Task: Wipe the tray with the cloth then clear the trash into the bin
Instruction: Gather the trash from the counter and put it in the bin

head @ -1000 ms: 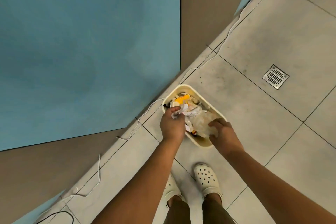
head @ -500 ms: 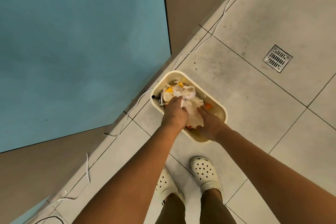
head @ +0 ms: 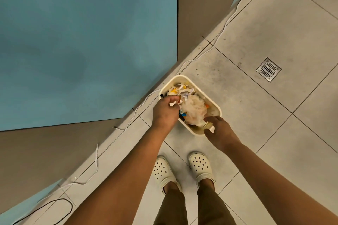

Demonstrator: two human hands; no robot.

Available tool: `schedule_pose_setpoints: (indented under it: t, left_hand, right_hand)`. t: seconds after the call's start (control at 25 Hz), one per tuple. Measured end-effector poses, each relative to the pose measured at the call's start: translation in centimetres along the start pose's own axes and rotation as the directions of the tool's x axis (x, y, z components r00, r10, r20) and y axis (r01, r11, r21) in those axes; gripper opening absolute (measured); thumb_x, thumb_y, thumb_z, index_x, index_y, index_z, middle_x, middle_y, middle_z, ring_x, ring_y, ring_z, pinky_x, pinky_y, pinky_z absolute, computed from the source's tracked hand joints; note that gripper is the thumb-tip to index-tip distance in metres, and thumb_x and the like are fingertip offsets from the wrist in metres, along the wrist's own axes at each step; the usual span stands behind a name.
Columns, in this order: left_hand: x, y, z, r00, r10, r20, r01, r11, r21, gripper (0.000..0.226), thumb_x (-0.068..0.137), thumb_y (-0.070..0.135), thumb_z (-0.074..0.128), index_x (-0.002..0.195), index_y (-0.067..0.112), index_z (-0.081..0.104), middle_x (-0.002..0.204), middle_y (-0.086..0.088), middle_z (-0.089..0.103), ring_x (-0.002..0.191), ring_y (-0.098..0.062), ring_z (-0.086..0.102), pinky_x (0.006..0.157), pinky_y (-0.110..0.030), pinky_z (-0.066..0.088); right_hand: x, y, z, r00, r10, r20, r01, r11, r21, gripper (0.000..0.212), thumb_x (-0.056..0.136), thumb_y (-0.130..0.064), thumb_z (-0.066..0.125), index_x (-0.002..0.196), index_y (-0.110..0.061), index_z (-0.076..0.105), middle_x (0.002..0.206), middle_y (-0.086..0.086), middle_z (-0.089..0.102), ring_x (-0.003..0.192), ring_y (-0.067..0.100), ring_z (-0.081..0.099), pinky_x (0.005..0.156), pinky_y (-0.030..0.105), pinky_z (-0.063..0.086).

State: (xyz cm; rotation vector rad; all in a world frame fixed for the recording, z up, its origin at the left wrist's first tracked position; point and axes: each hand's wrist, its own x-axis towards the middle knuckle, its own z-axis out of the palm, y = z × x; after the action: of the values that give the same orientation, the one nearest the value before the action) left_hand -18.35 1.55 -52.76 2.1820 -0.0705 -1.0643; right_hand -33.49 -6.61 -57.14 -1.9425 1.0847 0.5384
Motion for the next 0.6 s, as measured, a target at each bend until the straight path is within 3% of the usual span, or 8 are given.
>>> schedule_pose_setpoints:
  t: [0.2,0.32,0.44,0.6]
  left_hand:
    - [-7.4,3.4,-4.7,0.999,0.036,-0.033,-0.041,0.988,-0.150,0.025,0.091,0.006,0.051,0.108,0.016,0.065,0.107,0.005,0.059,0.101,-0.008,0.054,0.069,-0.006,0.041]
    - [-13.6,7.0,-7.4,0.995,0.069,-0.072,-0.086,0.959,-0.269,0.028,0.088,0.003,0.051,0.110,0.014,0.065,0.095,0.006,0.058,0.090,-0.010,0.056,0.078,-0.021,0.050]
    - [-20.6,11.3,-11.3,0.989,0.096,-0.115,-0.136,0.896,-0.423,0.029,0.089,-0.002,0.048,0.111,0.010,0.062,0.086,0.007,0.056,0.078,-0.011,0.056,0.067,-0.023,0.048]
    - [-28.2,14.7,-15.9,0.964,0.120,-0.238,-0.228,0.832,-0.506,0.023,0.089,0.001,0.050,0.082,0.021,0.059,0.079,0.010,0.055,0.073,-0.011,0.055,0.055,-0.020,0.046]
  right_hand:
    - [-6.3,-6.0,-4.0,0.992,-0.120,-0.044,0.123,0.988,0.092,0.037,0.088,-0.011,0.056,0.125,-0.016,0.055,0.135,0.006,0.049,0.116,0.023,0.051,0.089,0.022,0.038]
    - [-11.2,-10.3,-7.7,0.972,-0.229,-0.054,0.234,0.965,0.118,0.035,0.087,-0.008,0.056,0.121,-0.013,0.057,0.126,0.008,0.055,0.100,0.019,0.054,0.083,0.022,0.040]
    - [-16.6,-15.1,-11.7,0.944,-0.323,-0.059,0.328,0.938,0.112,0.030,0.085,-0.007,0.058,0.115,-0.011,0.060,0.116,0.007,0.060,0.091,0.017,0.053,0.080,0.024,0.042]
    - [-22.9,-20.8,-15.9,0.862,-0.497,-0.096,0.505,0.856,0.110,0.028,0.084,-0.005,0.058,0.111,-0.012,0.061,0.111,0.003,0.057,0.091,0.017,0.056,0.086,0.031,0.048]
